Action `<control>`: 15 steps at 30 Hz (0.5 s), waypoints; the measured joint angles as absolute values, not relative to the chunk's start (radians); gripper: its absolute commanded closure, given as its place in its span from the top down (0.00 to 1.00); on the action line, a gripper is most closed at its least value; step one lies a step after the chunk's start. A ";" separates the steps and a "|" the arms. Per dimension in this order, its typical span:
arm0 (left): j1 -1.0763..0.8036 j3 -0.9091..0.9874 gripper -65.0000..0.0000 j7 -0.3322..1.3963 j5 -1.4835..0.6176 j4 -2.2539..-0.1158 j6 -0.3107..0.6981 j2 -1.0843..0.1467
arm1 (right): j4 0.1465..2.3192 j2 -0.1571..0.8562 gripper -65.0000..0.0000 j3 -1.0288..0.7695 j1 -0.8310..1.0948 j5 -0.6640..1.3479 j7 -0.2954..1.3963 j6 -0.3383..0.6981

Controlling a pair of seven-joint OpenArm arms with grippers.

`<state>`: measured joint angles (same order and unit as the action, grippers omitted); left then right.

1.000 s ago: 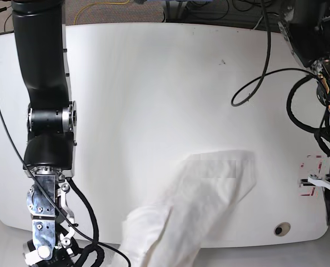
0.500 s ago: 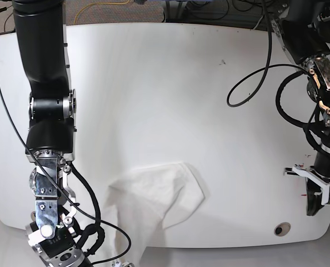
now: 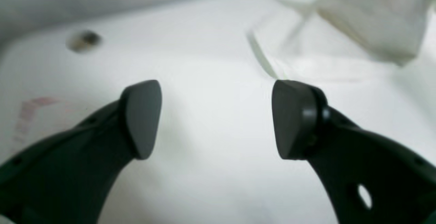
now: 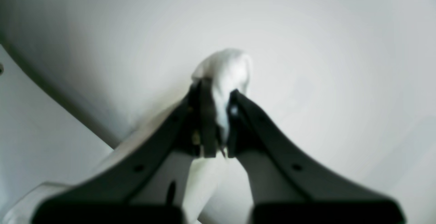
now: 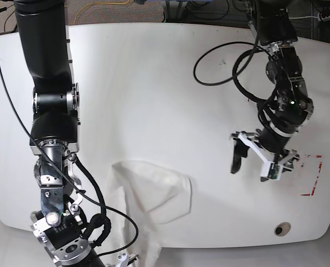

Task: Layout the t-shirt on the table in an organized manner, then fold the t-shirt properly
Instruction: 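Release the shirt from the left gripper and move it back over the shirt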

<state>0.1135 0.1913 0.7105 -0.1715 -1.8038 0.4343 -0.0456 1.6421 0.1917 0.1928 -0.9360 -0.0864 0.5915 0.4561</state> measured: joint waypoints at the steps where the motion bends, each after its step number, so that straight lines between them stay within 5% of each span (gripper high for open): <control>1: 0.113 0.184 0.71 0.711 -0.168 -1.785 0.431 -0.036 | 1.642 0.191 0.01 0.199 -0.936 -0.085 0.591 0.456; 15: 0.265 0.061 0.70 0.517 -0.165 -1.318 0.392 0.065 | 1.722 0.186 0.01 0.211 -0.861 -0.082 0.587 0.461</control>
<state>0.2653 0.0612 0.5171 -0.1654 -1.3182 0.3916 0.0650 1.7222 0.1860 0.2108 -0.8612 -0.0818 0.5873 0.4614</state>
